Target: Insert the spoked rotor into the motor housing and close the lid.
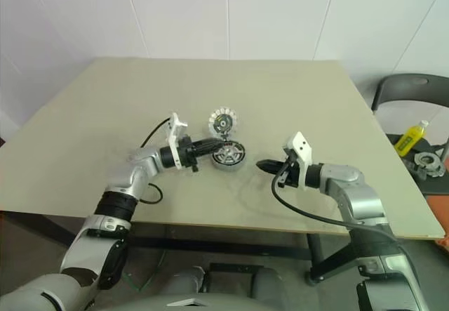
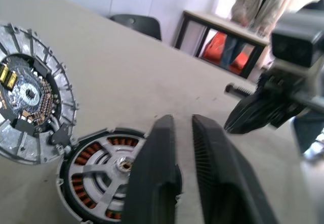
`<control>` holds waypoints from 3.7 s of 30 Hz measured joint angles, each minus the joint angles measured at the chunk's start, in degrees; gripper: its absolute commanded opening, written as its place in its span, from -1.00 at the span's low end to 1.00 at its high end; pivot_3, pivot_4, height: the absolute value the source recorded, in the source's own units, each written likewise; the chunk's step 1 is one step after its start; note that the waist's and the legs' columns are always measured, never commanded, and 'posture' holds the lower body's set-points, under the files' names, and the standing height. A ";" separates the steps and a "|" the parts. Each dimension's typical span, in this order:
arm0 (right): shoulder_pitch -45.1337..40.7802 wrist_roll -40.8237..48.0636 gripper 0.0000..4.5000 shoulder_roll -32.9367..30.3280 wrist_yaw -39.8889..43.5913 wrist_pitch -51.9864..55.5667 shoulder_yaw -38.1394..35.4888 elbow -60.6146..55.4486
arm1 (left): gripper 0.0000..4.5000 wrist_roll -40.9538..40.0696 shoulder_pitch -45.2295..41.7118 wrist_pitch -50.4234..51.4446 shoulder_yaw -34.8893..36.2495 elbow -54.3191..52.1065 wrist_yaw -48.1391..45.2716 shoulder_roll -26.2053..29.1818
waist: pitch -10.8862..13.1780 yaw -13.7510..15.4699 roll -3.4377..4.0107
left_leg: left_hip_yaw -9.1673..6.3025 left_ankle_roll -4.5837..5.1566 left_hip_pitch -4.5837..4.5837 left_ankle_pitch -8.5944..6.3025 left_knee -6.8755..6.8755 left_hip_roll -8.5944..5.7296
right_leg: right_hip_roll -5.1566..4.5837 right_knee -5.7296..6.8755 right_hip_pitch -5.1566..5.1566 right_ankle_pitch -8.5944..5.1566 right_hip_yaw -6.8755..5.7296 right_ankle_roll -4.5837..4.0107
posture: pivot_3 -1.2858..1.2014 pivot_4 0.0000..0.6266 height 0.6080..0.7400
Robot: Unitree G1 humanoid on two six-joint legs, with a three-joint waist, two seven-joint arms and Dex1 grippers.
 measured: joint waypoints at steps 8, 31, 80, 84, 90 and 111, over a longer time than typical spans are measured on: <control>-0.12 -0.39 -1.00 0.06 0.04 0.42 0.09 -0.11 | -0.99 8.28 -4.34 -12.40 -1.96 15.53 10.02 -3.39 | 0.00 0.21 -0.01 | 0.01 0.01 -0.02 0.01 0.00 -0.01 | 0.01 -0.01 0.00 0.01 -0.01 0.03 | 0.03 -1.00 1.00; 0.73 -0.43 -1.00 0.59 -0.25 1.22 0.09 -0.85 | -0.99 14.46 -11.68 -10.76 -5.85 24.06 11.45 -3.49 | -0.56 -1.78 0.96 | -0.17 0.08 0.56 -0.08 0.01 1.00 | 0.70 -2.28 1.97 0.52 -0.84 0.21 | 0.03 -1.00 1.00; -37.60 -30.30 -0.73 3.11 24.12 -34.60 26.02 34.02 | -1.00 -3.26 23.69 -15.25 5.42 -19.86 3.67 10.37 | -0.80 -0.38 -0.55 | 2.77 0.12 0.08 0.19 -0.91 1.87 | 1.30 3.89 2.05 -6.42 1.18 -0.81 | 0.03 -1.00 1.00; -37.94 -30.95 -0.15 3.71 26.06 -35.21 26.50 34.42 | -1.00 -2.78 23.64 -16.26 4.99 -19.38 3.85 10.36 | -0.79 -0.36 -0.54 | 2.77 0.12 0.09 0.19 -0.91 1.87 | 1.30 3.88 2.05 -6.42 1.18 -0.82 | 0.03 -1.00 1.00; -37.93 -33.15 0.76 4.99 25.87 -37.03 26.97 34.29 | -1.00 -1.87 23.29 -17.19 4.28 -18.30 4.17 9.88 | -0.77 -0.37 -0.50 | 2.76 0.12 0.10 0.19 -0.92 1.86 | 1.30 3.89 2.04 -6.42 1.18 -0.81 | 0.03 -1.00 1.00; -36.39 -40.31 0.59 6.05 17.58 -45.21 29.07 38.35 | -1.00 -0.16 21.37 -18.48 2.44 -14.75 5.01 9.55 | -0.76 -0.41 -0.48 | 2.76 0.12 0.19 0.19 -0.92 1.85 | 1.31 3.90 2.09 -6.42 1.19 -0.82 | 0.03 -1.00 1.00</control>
